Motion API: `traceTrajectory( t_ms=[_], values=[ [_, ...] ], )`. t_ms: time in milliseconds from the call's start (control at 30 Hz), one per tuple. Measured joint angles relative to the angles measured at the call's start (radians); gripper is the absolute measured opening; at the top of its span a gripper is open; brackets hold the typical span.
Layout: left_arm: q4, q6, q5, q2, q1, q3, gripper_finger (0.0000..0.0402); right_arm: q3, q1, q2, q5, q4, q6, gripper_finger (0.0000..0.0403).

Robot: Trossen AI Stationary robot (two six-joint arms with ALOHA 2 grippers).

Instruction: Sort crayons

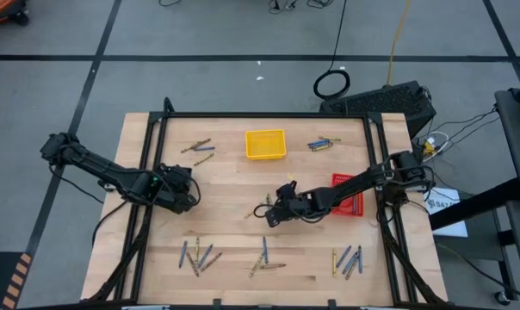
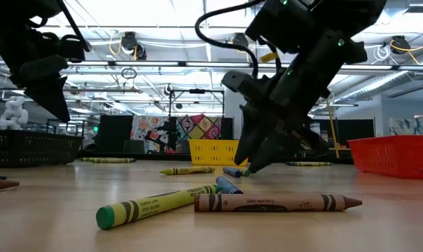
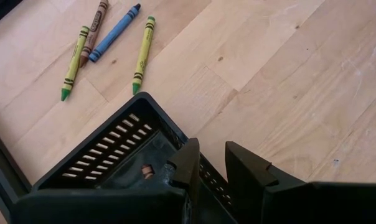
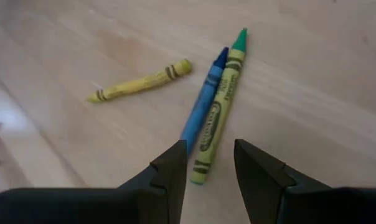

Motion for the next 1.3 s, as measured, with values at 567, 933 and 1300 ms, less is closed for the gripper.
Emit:
traceTrajectory(
  t_ms=[567,933,1300],
  values=[
    [0.000,0.001,-0.005,0.000,0.000,0.000,0.0077,0.001,-0.002,-0.006,0.010,-0.014,-0.004,0.0118],
    [0.000,0.000,-0.005,0.000,0.000,0.000,0.0077,0.085,-0.012,-0.006,-0.005,-0.199,-0.062,0.0118],
    [0.000,0.000,-0.005,0.000,0.000,0.000,0.0077,0.127,-0.016,-0.006,-0.015,-0.201,-0.079,0.0118]
  ],
)
